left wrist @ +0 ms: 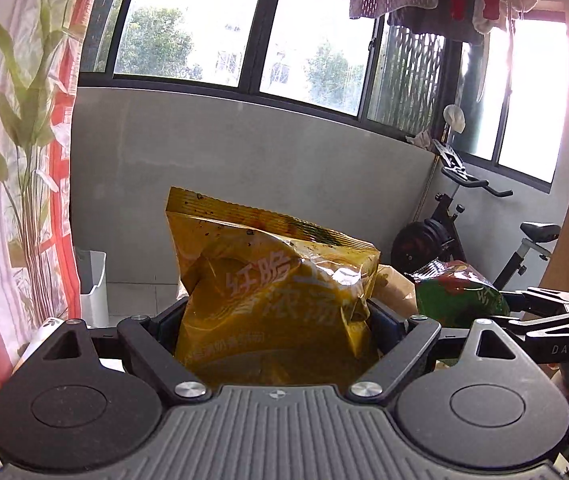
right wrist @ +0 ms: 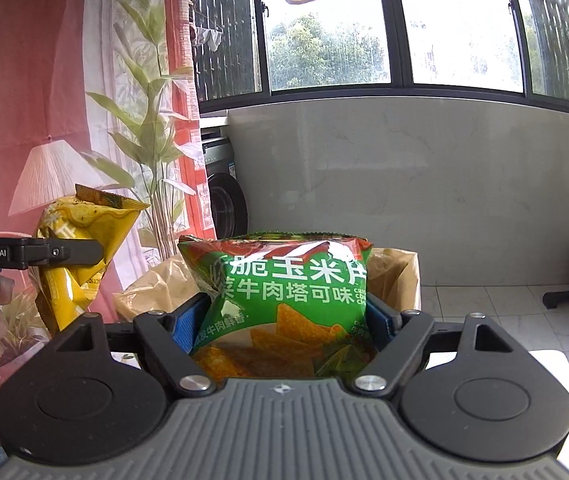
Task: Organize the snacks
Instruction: 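Lift both held bags and carry them above the cardboard box, then open both tools to drop the bags into the box, then withdraw, then lower right tool to the bread pack with red text and grasp it, then grasp the white cracker pack with left tool while right tool holds the bread pack, then carry both packs over the box and open both tools to drop them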
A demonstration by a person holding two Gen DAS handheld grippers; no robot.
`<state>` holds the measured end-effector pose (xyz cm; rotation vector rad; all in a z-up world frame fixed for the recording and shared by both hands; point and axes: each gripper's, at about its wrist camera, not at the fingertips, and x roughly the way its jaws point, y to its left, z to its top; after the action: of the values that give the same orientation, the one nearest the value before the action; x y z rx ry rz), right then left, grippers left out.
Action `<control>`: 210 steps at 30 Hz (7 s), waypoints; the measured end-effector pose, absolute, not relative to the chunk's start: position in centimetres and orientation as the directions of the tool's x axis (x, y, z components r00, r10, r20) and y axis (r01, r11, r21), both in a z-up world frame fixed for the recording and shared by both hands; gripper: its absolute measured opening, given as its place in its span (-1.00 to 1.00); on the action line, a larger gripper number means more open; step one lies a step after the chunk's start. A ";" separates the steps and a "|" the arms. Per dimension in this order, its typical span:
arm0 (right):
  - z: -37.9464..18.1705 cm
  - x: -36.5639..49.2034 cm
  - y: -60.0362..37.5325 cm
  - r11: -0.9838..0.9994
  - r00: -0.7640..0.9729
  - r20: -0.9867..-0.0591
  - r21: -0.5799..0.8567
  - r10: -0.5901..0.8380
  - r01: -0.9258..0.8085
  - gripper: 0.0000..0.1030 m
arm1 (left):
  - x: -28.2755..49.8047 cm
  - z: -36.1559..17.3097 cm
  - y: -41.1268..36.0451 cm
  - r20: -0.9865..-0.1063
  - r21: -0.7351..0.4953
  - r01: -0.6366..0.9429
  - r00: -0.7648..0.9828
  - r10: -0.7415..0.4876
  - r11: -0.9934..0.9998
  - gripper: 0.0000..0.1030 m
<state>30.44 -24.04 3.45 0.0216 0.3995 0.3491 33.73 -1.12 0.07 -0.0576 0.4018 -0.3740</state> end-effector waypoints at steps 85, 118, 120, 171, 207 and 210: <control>-15.7 19.3 -19.0 0.945 0.592 -0.775 0.018 0.219 -0.326 0.81 | 25.3 -15.9 -1.3 -0.667 -0.157 0.204 0.700 -0.256 0.966 0.82; -16.3 23.9 -18.1 0.671 0.403 -0.833 -0.053 0.378 -0.740 0.70 | 25.1 -16.1 -1.6 -0.678 -0.201 0.222 0.671 -0.299 0.954 0.80; -16.3 23.5 -18.3 0.691 0.418 -0.824 -0.044 0.383 -0.721 0.68 | 25.1 -16.2 -1.7 -0.680 -0.200 0.223 0.669 -0.299 0.954 0.80; -16.2 19.7 -25.5 0.981 0.677 -0.710 0.134 0.195 -0.143 0.54 | 29.4 -21.3 -11.5 -0.791 0.005 0.503 0.531 -0.304 0.864 0.42; -12.2 21.2 -23.0 0.944 0.681 -0.653 0.220 0.331 -0.247 0.50 | 25.3 -15.8 -4.9 -0.613 -0.087 0.423 0.691 -0.383 0.902 -0.05; -9.9 21.8 -22.7 0.941 0.708 -0.621 0.198 0.338 -0.275 0.50 | 25.5 -13.1 -4.3 -0.560 -0.071 0.441 0.725 -0.401 0.895 -0.05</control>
<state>21.82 -22.72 -9.86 0.0936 0.7073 0.3406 25.52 -4.27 -13.15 0.0687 0.6010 -0.4649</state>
